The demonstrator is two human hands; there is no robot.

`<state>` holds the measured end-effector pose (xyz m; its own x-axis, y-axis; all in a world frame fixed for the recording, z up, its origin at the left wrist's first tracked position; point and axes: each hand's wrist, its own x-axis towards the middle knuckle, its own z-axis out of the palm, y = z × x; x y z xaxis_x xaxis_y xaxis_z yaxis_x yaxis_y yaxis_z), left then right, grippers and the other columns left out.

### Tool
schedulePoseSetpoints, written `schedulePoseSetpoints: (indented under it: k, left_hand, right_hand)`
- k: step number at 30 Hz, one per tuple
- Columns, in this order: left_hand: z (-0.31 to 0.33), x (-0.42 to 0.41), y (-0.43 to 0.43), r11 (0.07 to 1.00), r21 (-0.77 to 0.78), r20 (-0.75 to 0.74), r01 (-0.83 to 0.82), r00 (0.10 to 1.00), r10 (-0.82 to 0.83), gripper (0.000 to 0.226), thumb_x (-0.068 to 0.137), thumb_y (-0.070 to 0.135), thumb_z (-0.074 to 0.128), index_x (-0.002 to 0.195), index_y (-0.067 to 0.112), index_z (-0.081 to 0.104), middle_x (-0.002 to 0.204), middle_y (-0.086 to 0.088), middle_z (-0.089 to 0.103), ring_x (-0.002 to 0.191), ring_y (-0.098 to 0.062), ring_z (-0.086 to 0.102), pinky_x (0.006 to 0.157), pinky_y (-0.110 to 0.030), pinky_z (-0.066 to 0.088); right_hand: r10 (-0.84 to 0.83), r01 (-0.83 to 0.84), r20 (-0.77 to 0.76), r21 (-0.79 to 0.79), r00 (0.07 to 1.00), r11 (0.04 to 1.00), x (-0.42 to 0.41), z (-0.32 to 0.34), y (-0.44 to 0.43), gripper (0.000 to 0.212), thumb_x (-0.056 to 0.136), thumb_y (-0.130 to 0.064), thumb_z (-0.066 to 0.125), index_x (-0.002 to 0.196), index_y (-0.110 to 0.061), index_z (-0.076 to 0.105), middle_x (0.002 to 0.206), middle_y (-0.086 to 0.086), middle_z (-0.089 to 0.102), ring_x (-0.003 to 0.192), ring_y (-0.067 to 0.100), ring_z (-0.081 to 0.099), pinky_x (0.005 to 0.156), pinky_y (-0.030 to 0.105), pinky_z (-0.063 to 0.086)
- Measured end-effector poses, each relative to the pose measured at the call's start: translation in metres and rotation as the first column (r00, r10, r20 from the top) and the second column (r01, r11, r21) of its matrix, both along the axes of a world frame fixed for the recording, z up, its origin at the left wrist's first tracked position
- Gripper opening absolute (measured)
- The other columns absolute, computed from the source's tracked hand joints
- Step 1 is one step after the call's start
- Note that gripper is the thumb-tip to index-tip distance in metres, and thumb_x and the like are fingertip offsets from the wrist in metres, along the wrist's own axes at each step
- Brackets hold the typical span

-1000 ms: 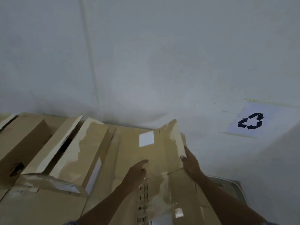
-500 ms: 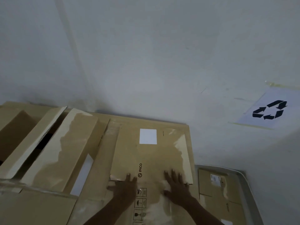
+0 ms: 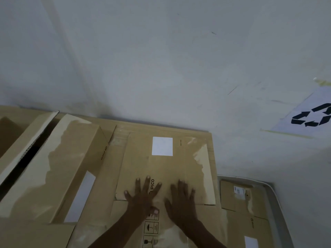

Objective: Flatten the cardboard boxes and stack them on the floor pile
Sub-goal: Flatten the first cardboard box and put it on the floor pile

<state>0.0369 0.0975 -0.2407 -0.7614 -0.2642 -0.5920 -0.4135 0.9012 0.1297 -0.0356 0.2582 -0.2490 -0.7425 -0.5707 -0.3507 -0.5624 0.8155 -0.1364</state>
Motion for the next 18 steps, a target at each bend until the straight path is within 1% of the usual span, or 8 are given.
schedulePoseSetpoints:
  k: [2,3,6,8,12,14,16,18]
  left_hand:
    - [0.001,-0.008,-0.003,1.0,-0.029,-0.036,0.011,0.999,-0.012,0.106,0.068,0.082,0.054,0.147,0.053,-0.01,0.163,-0.002,-0.015,0.147,-0.045,-0.009,0.101,-0.079,0.011]
    - [0.002,-0.01,-0.008,0.996,-0.081,-0.092,0.039,0.995,-0.046,0.098,0.07,0.08,0.055,0.149,0.05,0.006,0.164,-0.004,0.001,0.146,-0.045,0.004,0.1,-0.079,0.013]
    - [-0.012,-0.005,-0.024,0.993,-0.106,-0.21,0.051,0.975,-0.073,0.074,0.083,0.083,0.029,0.142,0.042,0.043,0.153,-0.009,0.042,0.138,-0.044,0.037,0.094,-0.082,0.021]
    - [-0.028,0.0,-0.021,0.988,-0.15,-0.337,0.039,0.937,-0.089,0.062,0.089,0.07,0.038,0.142,0.038,0.048,0.152,-0.01,0.044,0.138,-0.043,0.038,0.1,-0.08,0.018]
    - [-0.03,-0.027,-0.019,0.983,-0.178,-0.47,-0.038,0.881,-0.051,0.047,0.082,0.05,0.054,0.122,0.028,0.065,0.13,-0.012,0.061,0.117,-0.043,0.056,0.095,-0.074,0.026]
    - [-0.033,-0.05,-0.031,0.981,-0.185,-0.491,-0.057,0.87,-0.042,0.041,0.087,0.044,0.049,0.118,0.023,0.064,0.129,-0.016,0.06,0.115,-0.042,0.055,0.097,-0.073,0.03]
    - [-0.041,-0.068,-0.04,0.98,-0.185,-0.532,-0.076,0.846,-0.035,0.05,0.089,0.046,0.049,0.133,0.024,0.058,0.148,-0.018,0.046,0.134,-0.044,0.043,0.106,-0.074,0.02]
    - [-0.043,-0.078,-0.041,0.981,-0.167,-0.546,-0.099,0.838,-0.009,0.065,0.086,0.049,0.054,0.146,0.026,0.044,0.157,-0.014,0.033,0.144,-0.041,0.028,0.11,-0.073,0.01]
  right_hand:
    - [0.014,-0.015,-0.01,-0.026,1.0,1.0,0.002,-0.009,-0.002,0.074,0.095,-0.064,0.022,0.147,-0.012,0.036,0.151,0.022,0.038,0.139,0.042,0.032,0.111,0.063,0.015]
    - [0.03,-0.031,-0.031,-0.037,0.999,0.999,0.004,-0.015,-0.001,0.074,0.095,-0.064,0.021,0.149,-0.015,0.035,0.153,0.021,0.035,0.141,0.042,0.029,0.111,0.063,0.009]
    - [0.063,-0.069,-0.071,-0.082,0.995,0.994,-0.002,-0.022,-0.011,0.062,0.095,-0.055,0.033,0.138,-0.014,0.051,0.144,0.026,0.045,0.132,0.049,0.041,0.107,0.068,0.018]
    - [0.067,-0.081,-0.122,-0.119,0.99,0.99,-0.027,-0.023,-0.02,0.053,0.096,-0.047,0.036,0.131,-0.013,0.054,0.139,0.026,0.049,0.131,0.047,0.042,0.105,0.067,0.026]
    - [-0.017,-0.008,-0.172,-0.144,0.985,0.989,-0.068,-0.029,-0.036,0.071,0.097,-0.059,0.027,0.154,-0.017,0.022,0.16,0.019,0.017,0.147,0.043,0.013,0.116,0.061,0.012]
    - [-0.016,-0.007,-0.147,-0.153,0.989,0.988,-0.068,-0.032,-0.039,0.069,0.096,-0.057,0.029,0.151,-0.015,0.032,0.157,0.021,0.026,0.144,0.045,0.021,0.114,0.064,0.016]
    - [-0.017,-0.007,-0.14,-0.172,0.99,0.985,-0.078,-0.034,-0.045,0.06,0.096,-0.051,0.033,0.137,-0.012,0.052,0.146,0.021,0.041,0.13,0.048,0.044,0.105,0.065,0.031]
    - [-0.047,0.014,-0.187,-0.174,0.981,0.985,-0.11,-0.033,-0.059,0.056,0.095,-0.048,0.035,0.135,-0.012,0.05,0.145,0.018,0.038,0.127,0.046,0.048,0.104,0.065,0.036]
